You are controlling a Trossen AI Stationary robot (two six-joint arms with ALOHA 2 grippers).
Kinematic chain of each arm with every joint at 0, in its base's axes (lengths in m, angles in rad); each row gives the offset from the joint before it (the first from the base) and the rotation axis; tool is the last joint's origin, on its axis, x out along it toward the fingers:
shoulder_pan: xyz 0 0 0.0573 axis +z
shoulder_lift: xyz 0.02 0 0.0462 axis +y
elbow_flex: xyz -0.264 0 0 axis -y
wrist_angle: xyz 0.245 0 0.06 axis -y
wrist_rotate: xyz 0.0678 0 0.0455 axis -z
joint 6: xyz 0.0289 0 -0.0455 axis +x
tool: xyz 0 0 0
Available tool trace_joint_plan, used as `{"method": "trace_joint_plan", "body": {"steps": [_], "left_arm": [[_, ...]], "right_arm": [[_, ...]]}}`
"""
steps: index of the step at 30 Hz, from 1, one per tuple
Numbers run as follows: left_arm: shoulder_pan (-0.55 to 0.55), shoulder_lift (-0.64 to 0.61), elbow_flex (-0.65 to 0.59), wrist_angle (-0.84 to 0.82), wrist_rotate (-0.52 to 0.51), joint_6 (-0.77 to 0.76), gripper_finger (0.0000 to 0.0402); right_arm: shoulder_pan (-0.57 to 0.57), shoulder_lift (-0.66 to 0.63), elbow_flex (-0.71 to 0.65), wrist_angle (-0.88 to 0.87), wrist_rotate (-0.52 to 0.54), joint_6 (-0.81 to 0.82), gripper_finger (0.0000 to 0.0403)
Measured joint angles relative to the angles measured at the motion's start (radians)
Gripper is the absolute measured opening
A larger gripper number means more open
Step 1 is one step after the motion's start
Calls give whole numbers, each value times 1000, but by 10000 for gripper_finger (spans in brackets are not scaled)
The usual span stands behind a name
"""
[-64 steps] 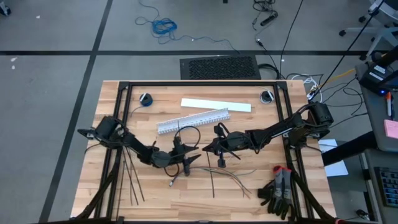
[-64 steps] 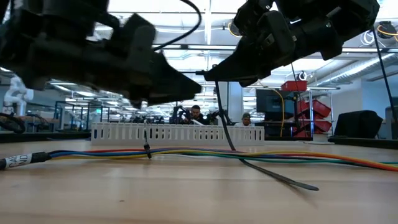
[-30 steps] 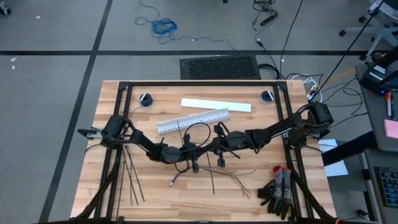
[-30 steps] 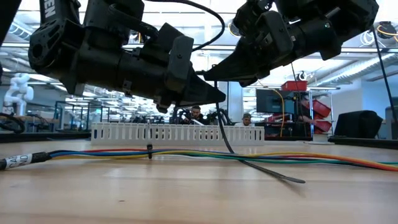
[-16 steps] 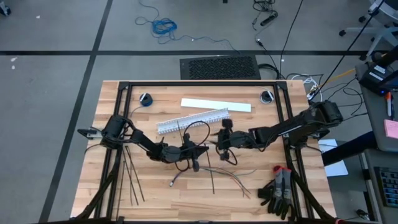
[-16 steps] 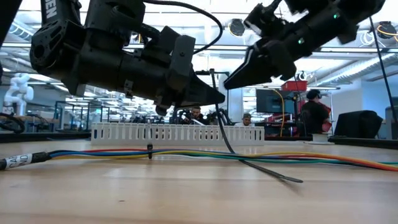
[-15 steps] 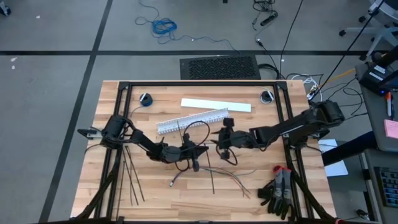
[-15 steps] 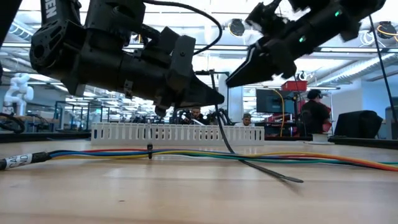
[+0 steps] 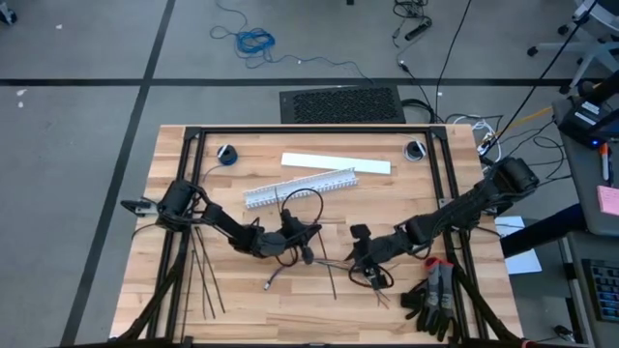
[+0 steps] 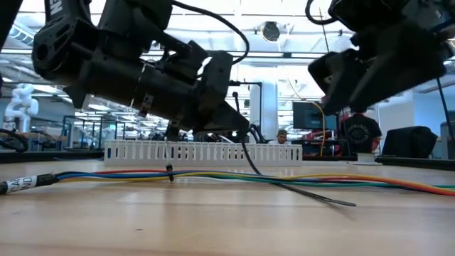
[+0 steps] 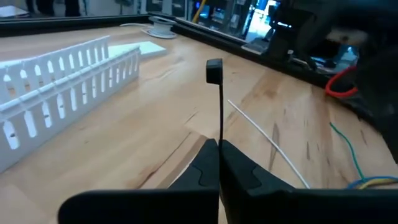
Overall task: Ziptie cables
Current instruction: Wrap the colored loose cables with the black zip tie
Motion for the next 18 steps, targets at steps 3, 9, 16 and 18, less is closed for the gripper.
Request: {"method": "trace_joint_plan", "body": {"steps": [3,9,16,18], "left_arm": [[-9,0,42,-76,-26,-32,0],[-26,24,135,-214,-55,-58,0],[-36,58,198,-291,-54,-135,0],[-40,58,209,-318,-54,-168,0]], "right_arm": [[-8,15,0,1,-48,-25,144],[-7,16,0,13,-47,-68,144],[-9,16,0,15,-30,-94,144],[-9,16,0,15,4,-92,144]]}}
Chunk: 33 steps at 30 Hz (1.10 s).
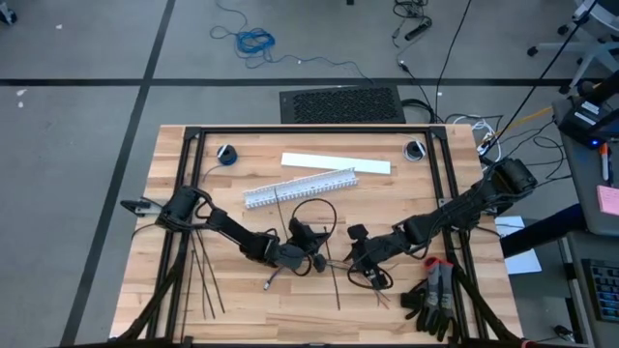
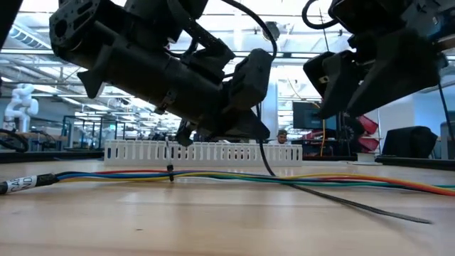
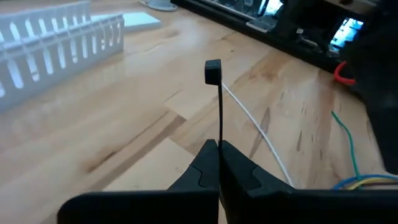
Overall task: Ziptie cables
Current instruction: Wrap the colored loose cables with the black zip tie
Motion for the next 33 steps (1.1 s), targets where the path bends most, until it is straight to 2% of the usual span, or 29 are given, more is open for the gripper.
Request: {"method": "trace_joint_plan", "body": {"steps": [5,8,11,17,21,24,30,33], "left_arm": [[-17,0,11,-7,-2,-63,0],[-37,0,11,-11,-2,-92,0],[-61,0,11,-9,-1,-93,0],[-106,0,16,-9,1,-92,0],[-137,0,18,-9,3,-91,0],[-158,0,18,-9,5,-92,0],[-190,0,21,-11,5,-93,0],[-202,27,48,-5,5,-92,0]], "right_arm": [[23,0,0,8,58,76,144],[64,0,0,37,63,136,144],[125,24,1,117,112,202,144],[255,173,1,337,235,306,144],[326,256,1,363,324,402,144],[373,307,4,381,348,463,144],[457,432,145,356,348,502,144],[484,504,270,250,378,478,144]]}}
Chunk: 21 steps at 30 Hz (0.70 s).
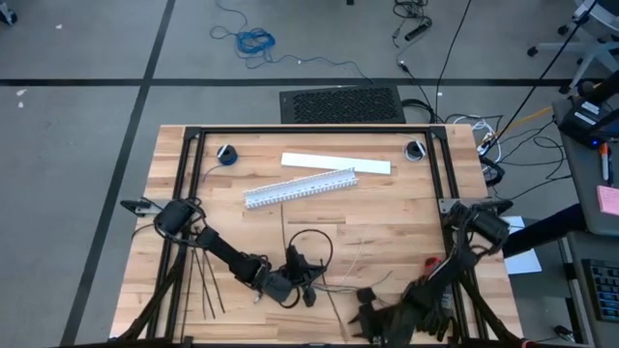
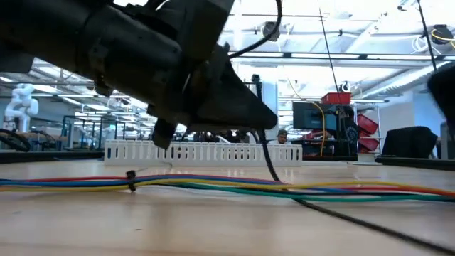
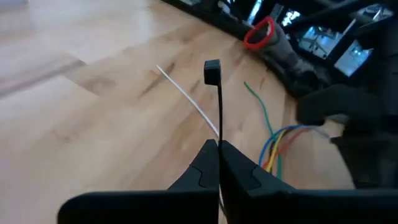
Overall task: Ziptie cables
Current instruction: Wrap the colored loose cables with the black zip tie
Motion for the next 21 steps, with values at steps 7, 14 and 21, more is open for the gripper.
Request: {"method": "trace_joint_plan", "body": {"steps": [7,14,21], "left_arm": [[-8,119,110,-3,22,1,0],[-16,139,124,-4,11,0,0],[-23,139,124,-12,8,-24,0]], "right_arm": [[40,45,205,-312,143,16,144],[76,54,245,-330,150,19,144],[92,141,306,-301,143,-29,144]]}}
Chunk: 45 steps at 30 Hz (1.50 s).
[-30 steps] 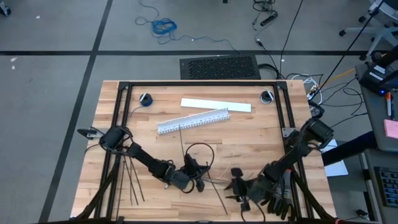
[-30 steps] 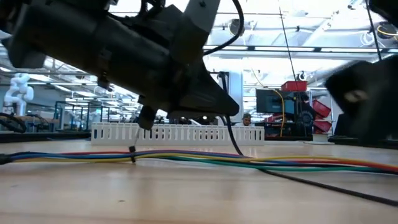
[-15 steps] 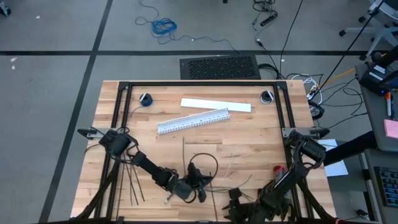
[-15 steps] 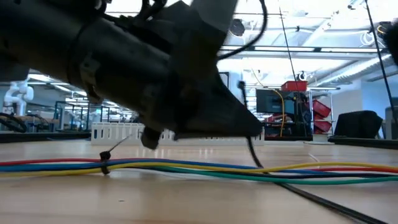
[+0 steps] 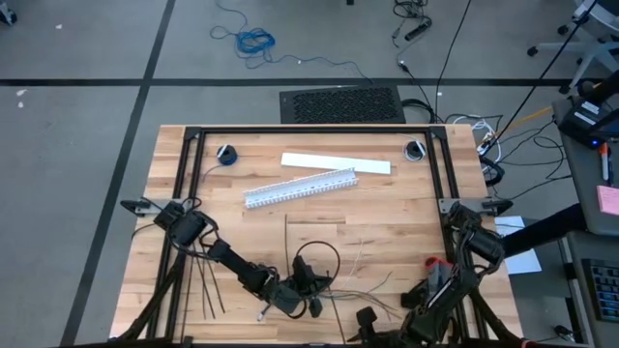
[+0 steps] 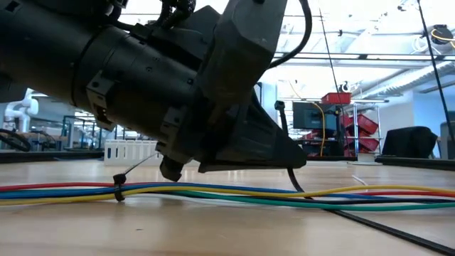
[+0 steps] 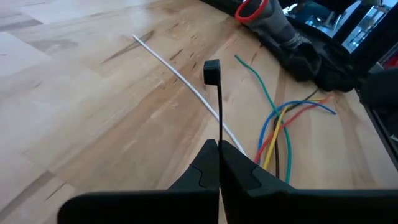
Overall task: Ziptie cables
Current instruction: Wrap the colored loose cables with the black zip tie
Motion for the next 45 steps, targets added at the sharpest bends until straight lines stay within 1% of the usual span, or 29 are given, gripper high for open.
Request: {"method": "trace_joint_plan", "body": {"steps": [10,19,23,26,32,39,45], "left_arm": [[6,0,0,1,33,2,0],[6,0,0,2,34,2,0],[6,0,0,2,35,2,0],[6,0,0,2,36,2,0],[6,0,0,1,38,6,0],[10,0,0,1,38,7,0],[10,0,0,1,38,7,0]], "right_arm": [[3,19,9,-24,10,-89,144],[8,77,5,143,23,-221,144],[1,86,5,165,62,-243,143],[-6,86,5,177,67,-253,143],[-14,86,5,257,90,-327,143],[-33,91,5,264,59,-334,143],[-48,96,5,277,52,-331,143]]}}
